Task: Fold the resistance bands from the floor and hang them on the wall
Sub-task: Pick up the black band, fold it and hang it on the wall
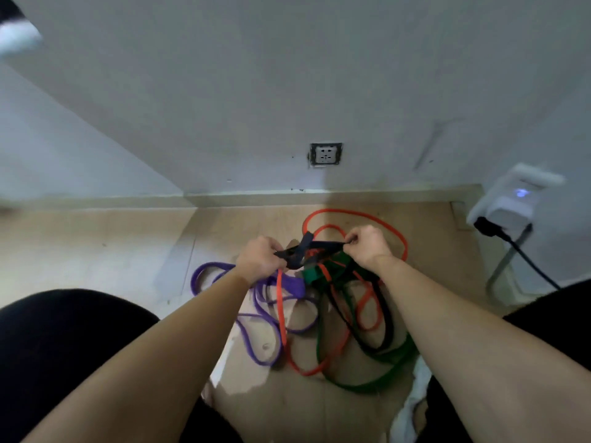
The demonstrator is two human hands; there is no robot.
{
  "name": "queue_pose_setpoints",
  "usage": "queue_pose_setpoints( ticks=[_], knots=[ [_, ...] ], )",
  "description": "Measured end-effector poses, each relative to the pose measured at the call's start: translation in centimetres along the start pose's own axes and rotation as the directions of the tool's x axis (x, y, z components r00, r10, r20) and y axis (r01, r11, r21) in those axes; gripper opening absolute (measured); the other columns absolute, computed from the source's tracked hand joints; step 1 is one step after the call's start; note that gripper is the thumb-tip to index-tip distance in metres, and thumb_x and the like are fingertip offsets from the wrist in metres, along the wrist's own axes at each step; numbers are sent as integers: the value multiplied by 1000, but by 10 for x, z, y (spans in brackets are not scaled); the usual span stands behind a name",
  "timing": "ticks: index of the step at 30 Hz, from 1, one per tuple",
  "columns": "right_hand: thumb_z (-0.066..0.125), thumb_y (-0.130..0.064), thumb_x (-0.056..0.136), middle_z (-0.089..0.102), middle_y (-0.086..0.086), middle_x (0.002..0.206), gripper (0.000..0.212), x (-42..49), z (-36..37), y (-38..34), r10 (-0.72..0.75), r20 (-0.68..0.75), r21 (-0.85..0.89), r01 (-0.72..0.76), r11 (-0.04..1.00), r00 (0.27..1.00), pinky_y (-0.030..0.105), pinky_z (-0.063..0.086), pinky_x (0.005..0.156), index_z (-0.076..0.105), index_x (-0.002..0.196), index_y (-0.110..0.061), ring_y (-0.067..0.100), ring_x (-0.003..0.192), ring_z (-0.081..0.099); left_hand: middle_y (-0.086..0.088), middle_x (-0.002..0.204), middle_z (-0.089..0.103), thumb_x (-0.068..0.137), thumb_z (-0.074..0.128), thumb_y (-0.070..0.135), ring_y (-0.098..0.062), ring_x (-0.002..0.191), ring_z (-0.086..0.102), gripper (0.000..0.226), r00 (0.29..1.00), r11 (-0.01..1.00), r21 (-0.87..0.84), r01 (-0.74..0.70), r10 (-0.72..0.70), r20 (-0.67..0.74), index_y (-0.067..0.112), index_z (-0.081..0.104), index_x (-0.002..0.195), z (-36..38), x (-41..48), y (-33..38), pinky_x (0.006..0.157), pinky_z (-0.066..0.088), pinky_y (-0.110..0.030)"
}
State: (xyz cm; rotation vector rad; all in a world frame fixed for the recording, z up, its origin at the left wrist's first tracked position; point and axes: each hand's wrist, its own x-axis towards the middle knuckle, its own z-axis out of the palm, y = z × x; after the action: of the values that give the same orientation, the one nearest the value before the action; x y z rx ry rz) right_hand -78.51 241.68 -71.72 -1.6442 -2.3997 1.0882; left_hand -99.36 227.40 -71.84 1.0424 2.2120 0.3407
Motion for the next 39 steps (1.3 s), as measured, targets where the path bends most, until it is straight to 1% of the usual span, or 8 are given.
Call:
queue_pose_setpoints(
  ticks=[5, 9, 14, 19, 24, 26, 30, 39],
  knots=[
    [73, -17, 79, 74, 4, 92, 9, -23, -64, -33, -71, -109, -45, 66, 997, 992, 24, 50, 81, 76, 87, -20, 23, 88, 67, 9, 82, 67, 85, 80, 23, -13, 85, 63, 19, 969, 981, -128, -146, 116, -219, 18, 76, 103, -89, -32, 42, 80, 50, -29],
    [74, -22, 79, 74, 8, 89, 9, -41, -109, -56, -140, -171, -91, 126, 988, 975, 29, 53, 77, 76, 87, -18, 28, 89, 68, 0, 88, 72, 84, 80, 21, -18, 86, 67, 17, 905, 949, -163, -270, 193, -378, 17, 76, 99, -154, -64, 75, 87, 55, -38],
    [72, -25, 80, 72, 6, 92, 13, -66, -166, -91, -280, -254, -152, 247, 957, 926, 27, 46, 72, 75, 92, -20, 28, 92, 66, -1, 87, 68, 88, 77, 18, -15, 83, 63, 22, 795, 897, -158, -413, 269, -544, 9, 76, 107, -218, -110, 114, 85, 52, -30],
    [71, -17, 80, 62, 2, 87, 13, -86, -229, -127, -435, -377, -170, 401, 900, 818, 35, 50, 76, 73, 93, -16, 25, 88, 60, -7, 88, 65, 94, 70, 18, -15, 71, 64, 20, 714, 813, -197, -548, 332, -617, 8, 72, 111, -265, -144, 147, 58, 51, -19],
    [74, -22, 84, 67, 4, 100, 27, -82, -267, -154, -456, -119, -331, 397, 856, 882, 27, 44, 73, 69, 110, -14, 20, 88, 61, -6, 92, 65, 98, 65, 19, -12, 69, 66, 14, 680, 730, -216, -648, 427, -596, 13, 70, 109, -290, -151, 188, 54, 49, -14],
    [77, -27, 85, 67, 4, 107, 34, -79, -269, -166, -463, -69, -228, 438, 870, 884, 25, 45, 71, 68, 115, -15, 18, 88, 62, -6, 92, 66, 98, 66, 19, -11, 69, 66, 13, 666, 709, -200, -676, 473, -577, 13, 70, 108, -289, -144, 203, 54, 49, -14],
    [79, -34, 84, 62, -2, 120, 54, -73, -259, -191, -522, -8, 265, 505, 822, 853, 24, 52, 77, 59, 133, -21, 12, 104, 64, -1, 88, 66, 97, 66, 16, -7, 68, 64, 10, 645, 642, -230, -731, 541, -540, 16, 69, 106, -277, -123, 221, 58, 49, -17],
    [73, -19, 90, 72, 3, 104, 25, -26, -190, -178, -484, 126, 570, 336, 749, 866, 38, 49, 87, 71, 115, -16, 20, 101, 67, 0, 93, 71, 94, 69, 10, -18, 88, 69, 18, 682, 560, -389, -731, 595, -425, 22, 71, 107, -235, -68, 199, 79, 61, -32]
  ],
)
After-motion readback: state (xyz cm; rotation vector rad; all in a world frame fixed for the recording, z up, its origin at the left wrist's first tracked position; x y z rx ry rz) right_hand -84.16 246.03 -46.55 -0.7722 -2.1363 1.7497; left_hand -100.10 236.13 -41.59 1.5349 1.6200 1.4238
